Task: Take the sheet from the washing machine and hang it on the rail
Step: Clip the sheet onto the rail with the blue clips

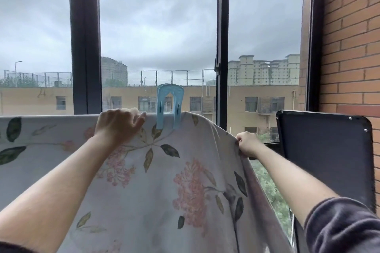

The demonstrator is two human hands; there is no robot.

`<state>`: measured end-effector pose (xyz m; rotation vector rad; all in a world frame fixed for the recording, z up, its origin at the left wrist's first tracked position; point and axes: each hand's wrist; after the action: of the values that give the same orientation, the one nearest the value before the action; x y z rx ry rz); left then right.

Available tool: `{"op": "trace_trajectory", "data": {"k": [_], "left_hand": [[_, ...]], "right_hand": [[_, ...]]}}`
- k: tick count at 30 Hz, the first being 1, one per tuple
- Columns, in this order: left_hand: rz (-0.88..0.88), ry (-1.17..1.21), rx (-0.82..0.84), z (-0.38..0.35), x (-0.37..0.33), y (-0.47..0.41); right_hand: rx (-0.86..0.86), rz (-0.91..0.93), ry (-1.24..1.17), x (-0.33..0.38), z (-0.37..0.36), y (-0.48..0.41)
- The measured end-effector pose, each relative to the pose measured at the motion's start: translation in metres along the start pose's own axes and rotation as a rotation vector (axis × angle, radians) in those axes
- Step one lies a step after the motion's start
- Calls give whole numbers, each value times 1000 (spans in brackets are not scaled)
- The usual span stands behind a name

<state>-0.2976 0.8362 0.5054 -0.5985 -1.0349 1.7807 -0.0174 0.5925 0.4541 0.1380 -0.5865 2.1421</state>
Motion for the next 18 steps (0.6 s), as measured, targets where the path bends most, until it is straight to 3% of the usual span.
{"op": "trace_trajectory", "data": {"k": [5,11,18], "left_hand": [[-44,-36,-44,-13,0,12],[-48,-130,-41,-35,-7,59],[-17,-43,129,-70,-24,124]], "right_hand": [[118,26,-412,29,-52,12],[-131,-39,-674,49,-96,34],[-164,-34,-835,59,-113,78]]}}
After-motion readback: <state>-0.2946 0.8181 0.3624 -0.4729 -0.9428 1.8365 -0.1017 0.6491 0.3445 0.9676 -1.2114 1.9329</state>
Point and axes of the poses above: each hand's wrist, its own y-axis away from the middle knuckle, its own z-axis out of the back of the hand, x = y × z, and after that the axes turned 9 degrees about y, right-handed
